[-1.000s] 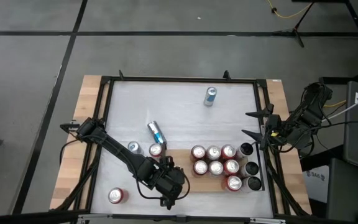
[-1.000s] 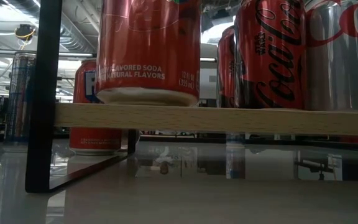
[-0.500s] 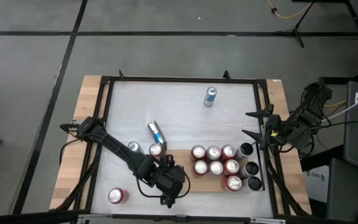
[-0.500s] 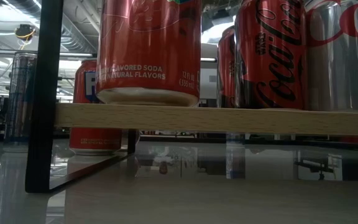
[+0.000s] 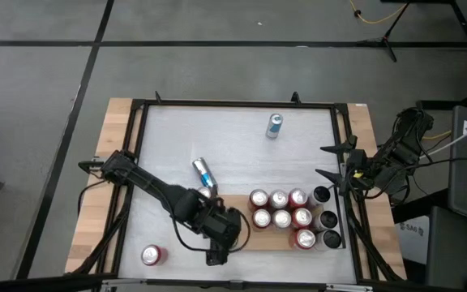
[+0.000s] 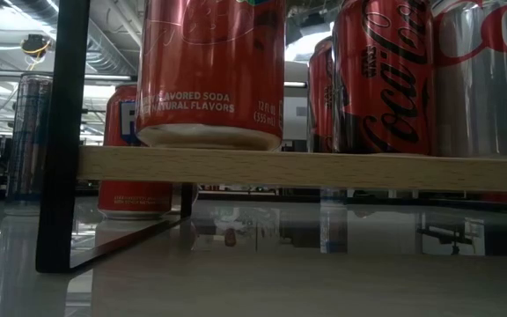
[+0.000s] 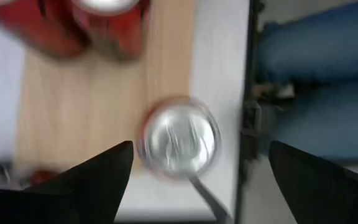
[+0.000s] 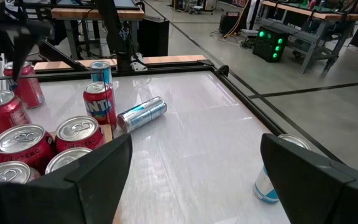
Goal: Place canned beverage on shelf
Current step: Put the bottom left orange soda can on the shelf
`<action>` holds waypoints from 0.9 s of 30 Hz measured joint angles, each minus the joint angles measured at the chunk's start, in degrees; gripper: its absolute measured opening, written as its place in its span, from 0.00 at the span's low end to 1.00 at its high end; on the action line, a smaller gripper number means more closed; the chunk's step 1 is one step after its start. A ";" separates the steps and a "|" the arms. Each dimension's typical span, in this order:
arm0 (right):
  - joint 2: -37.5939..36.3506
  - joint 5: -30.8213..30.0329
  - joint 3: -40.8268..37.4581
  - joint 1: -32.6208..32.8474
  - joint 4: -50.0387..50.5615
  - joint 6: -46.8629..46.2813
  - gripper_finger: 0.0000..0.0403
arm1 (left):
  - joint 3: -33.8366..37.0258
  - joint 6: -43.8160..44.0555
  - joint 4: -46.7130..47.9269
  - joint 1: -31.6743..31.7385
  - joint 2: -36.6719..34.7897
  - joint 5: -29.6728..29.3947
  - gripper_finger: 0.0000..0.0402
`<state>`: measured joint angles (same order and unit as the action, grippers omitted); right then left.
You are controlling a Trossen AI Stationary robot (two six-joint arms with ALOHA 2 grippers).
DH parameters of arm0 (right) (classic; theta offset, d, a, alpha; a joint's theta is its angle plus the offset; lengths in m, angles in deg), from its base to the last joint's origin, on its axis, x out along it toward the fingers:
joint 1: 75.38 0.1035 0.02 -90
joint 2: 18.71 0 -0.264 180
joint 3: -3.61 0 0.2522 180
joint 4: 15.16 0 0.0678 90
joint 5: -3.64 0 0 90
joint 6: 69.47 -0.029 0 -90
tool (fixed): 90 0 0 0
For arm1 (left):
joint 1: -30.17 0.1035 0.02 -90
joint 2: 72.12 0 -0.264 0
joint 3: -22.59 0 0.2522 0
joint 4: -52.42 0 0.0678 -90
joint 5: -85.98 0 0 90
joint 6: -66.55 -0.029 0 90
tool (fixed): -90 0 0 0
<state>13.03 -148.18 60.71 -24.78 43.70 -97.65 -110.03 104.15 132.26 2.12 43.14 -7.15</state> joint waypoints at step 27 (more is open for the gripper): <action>0.00 3.58 -0.02 -0.01 0.04 0.00 0.86 | -1.19 19.25 23.95 -21.66 0.11 12.68 0.91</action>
<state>13.03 -144.60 60.69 -24.79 43.74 -97.65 -111.22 123.40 156.22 -19.55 43.25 5.53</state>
